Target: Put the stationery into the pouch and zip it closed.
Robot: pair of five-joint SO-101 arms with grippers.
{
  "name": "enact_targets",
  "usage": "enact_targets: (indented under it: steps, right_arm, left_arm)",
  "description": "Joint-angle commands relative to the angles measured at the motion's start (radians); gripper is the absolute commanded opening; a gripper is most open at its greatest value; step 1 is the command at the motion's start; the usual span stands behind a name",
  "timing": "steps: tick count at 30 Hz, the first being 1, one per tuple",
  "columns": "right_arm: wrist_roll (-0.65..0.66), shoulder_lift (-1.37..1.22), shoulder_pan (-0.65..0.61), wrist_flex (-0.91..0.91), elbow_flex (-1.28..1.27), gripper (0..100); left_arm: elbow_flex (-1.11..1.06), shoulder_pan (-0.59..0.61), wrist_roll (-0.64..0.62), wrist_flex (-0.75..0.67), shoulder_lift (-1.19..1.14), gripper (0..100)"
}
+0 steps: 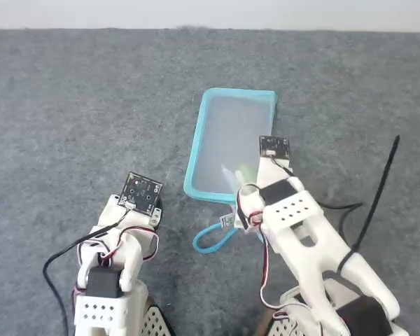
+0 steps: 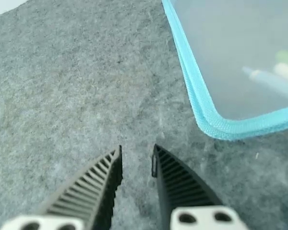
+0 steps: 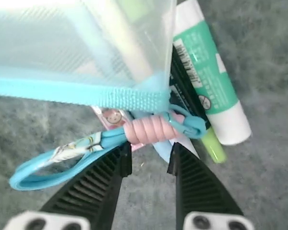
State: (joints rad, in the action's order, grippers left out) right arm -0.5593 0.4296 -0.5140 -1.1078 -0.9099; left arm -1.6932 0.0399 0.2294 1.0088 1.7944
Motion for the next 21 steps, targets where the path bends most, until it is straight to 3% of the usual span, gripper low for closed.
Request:
enact_targets:
  steps: [1, 13, 21]
  right_arm:
    - [-0.012, 0.008, -0.002, 0.091, -0.032, 14.3]
    - [-0.020, 0.022, 0.160, 0.117, -0.038, 14.4]
    - [-0.020, 0.082, 0.280, 0.030, 0.023, 14.4]
  left_arm:
    - [0.008, 0.009, -0.014, -0.031, 0.021, 10]
    - [0.008, 0.009, -0.015, -0.029, 0.021, 10]
    - [0.008, 0.006, -0.015, -0.029, 0.021, 10]
